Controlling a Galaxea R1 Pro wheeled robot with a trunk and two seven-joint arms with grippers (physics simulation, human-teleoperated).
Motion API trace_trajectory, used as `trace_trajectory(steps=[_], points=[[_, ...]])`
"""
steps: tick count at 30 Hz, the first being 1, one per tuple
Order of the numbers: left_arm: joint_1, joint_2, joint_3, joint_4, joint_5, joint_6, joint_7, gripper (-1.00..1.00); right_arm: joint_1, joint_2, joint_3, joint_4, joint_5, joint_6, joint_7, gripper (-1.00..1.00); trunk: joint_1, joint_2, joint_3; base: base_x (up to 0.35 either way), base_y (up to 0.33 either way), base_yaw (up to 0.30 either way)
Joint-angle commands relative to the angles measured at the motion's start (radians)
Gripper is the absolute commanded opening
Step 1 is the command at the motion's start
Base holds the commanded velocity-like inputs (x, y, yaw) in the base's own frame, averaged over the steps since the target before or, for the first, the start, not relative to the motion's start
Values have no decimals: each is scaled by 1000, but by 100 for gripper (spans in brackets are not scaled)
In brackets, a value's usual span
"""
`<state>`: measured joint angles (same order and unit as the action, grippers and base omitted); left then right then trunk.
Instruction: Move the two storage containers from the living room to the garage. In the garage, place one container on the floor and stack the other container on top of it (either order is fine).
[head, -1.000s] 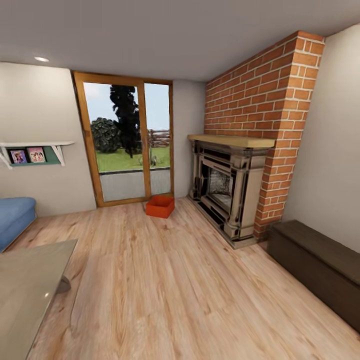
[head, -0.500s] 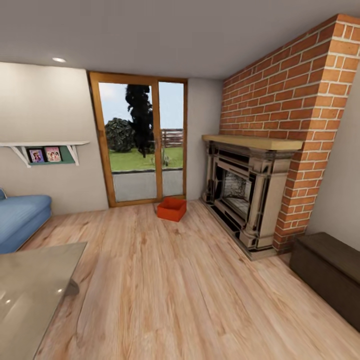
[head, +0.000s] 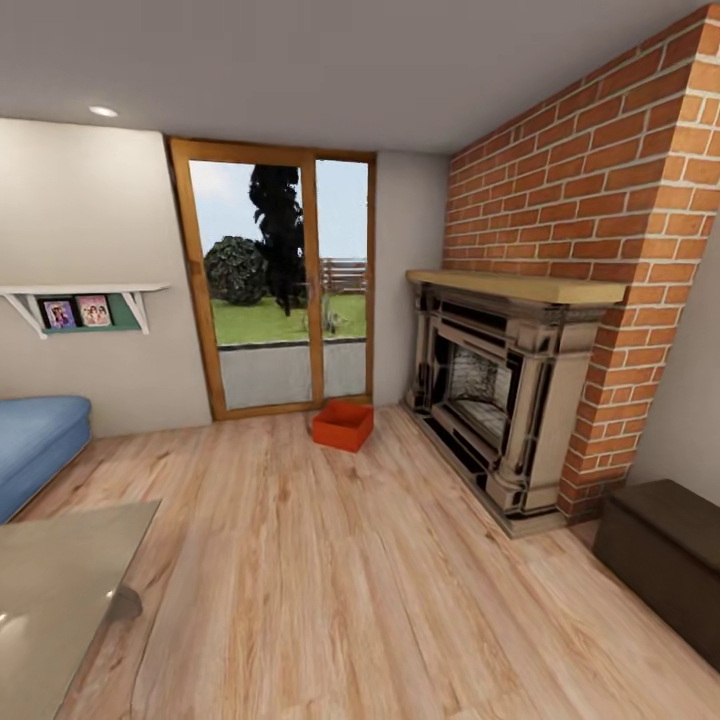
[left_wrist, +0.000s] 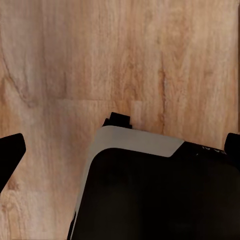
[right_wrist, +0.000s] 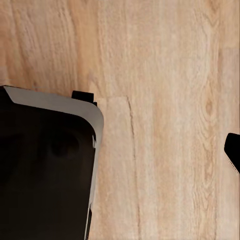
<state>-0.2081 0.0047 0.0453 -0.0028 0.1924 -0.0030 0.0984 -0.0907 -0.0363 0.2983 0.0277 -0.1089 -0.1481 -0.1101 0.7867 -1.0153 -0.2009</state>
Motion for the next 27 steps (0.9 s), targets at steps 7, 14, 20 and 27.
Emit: trace_trajectory(steps=[7,14,20,27], points=[[-1,0,4,0,3,0,1,100,-1,-6,8,3,-11,-8,0,100,1,-1,-1,323,0,222],[-1,0,4,0,4,0,1,100,-1,-8,7,3,-13,-13,-6,100,1,-1,-1,323,0,266],[-1,0,4,0,4,0,1,100,-1,-8,6,3,-15,-14,-9,100,1,-1,-1,323,0,239],[-1,0,4,0,4,0,1,100,-1,-7,8,3,-10,-14,-10,100,1,-1,-1,323,0,31]])
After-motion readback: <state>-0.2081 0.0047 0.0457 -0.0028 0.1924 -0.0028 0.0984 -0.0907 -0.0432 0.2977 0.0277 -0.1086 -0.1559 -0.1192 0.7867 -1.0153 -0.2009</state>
